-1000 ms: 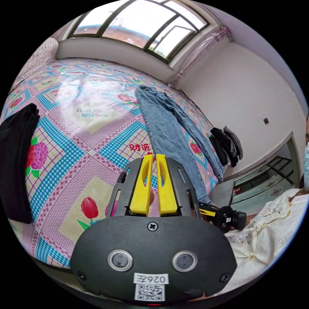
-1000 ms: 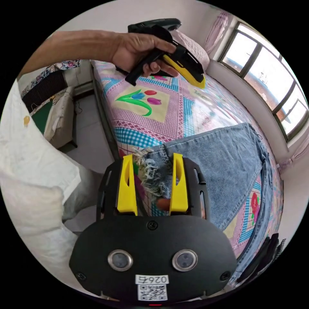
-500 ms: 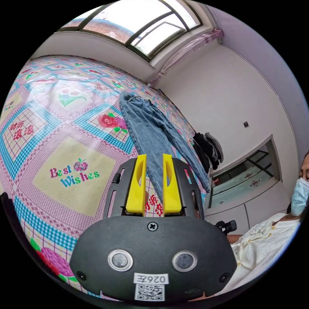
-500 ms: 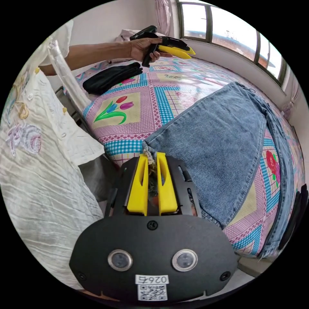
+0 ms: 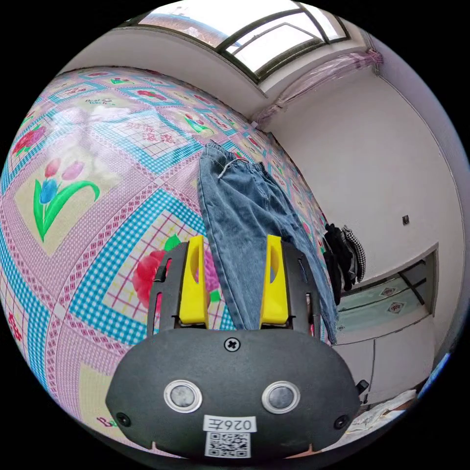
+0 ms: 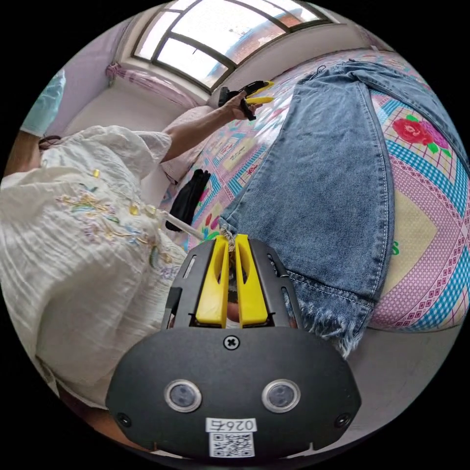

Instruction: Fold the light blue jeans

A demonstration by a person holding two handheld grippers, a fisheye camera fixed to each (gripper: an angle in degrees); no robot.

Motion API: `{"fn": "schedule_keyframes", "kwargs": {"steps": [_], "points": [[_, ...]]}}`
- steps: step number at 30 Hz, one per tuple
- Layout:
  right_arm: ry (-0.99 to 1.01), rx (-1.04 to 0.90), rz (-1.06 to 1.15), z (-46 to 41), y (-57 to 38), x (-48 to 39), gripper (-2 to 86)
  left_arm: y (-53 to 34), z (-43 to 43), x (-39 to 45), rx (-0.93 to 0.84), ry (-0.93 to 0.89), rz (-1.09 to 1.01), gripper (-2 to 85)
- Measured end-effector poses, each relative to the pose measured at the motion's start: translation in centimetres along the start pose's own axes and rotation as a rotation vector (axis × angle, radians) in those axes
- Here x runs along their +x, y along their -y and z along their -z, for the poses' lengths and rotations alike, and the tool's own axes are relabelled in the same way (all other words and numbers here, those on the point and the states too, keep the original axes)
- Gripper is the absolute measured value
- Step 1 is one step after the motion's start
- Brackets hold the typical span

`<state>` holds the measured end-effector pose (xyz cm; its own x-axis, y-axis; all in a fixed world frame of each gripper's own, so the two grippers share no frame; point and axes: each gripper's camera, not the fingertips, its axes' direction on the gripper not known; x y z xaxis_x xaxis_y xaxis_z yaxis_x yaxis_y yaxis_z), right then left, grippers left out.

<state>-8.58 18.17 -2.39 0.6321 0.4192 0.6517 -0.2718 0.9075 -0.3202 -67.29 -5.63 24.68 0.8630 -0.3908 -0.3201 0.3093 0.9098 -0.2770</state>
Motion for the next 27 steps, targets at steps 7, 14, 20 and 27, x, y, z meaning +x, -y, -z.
{"fn": "schedule_keyframes", "kwargs": {"steps": [7, 14, 20, 27], "points": [[0.210, 0.111, -0.090, 8.6, 0.1, 4.4, -1.4, 10.6, -8.8, -3.4, -0.053, 0.160, 0.056, 18.6], [0.279, 0.218, -0.141, 15.6, -0.4, 5.9, -1.4, 15.6, -14.3, -7.6, -0.152, 0.029, 0.196, 6.6], [0.263, 0.137, -0.099, 16.9, 0.3, 2.9, -1.4, 14.0, -13.3, -11.7, -0.106, -0.143, 0.254, 0.7], [0.186, 0.067, -0.046, 16.6, -1.8, -3.3, -1.4, 7.9, -7.0, -15.5, -0.075, -0.151, 0.266, 0.1]]}}
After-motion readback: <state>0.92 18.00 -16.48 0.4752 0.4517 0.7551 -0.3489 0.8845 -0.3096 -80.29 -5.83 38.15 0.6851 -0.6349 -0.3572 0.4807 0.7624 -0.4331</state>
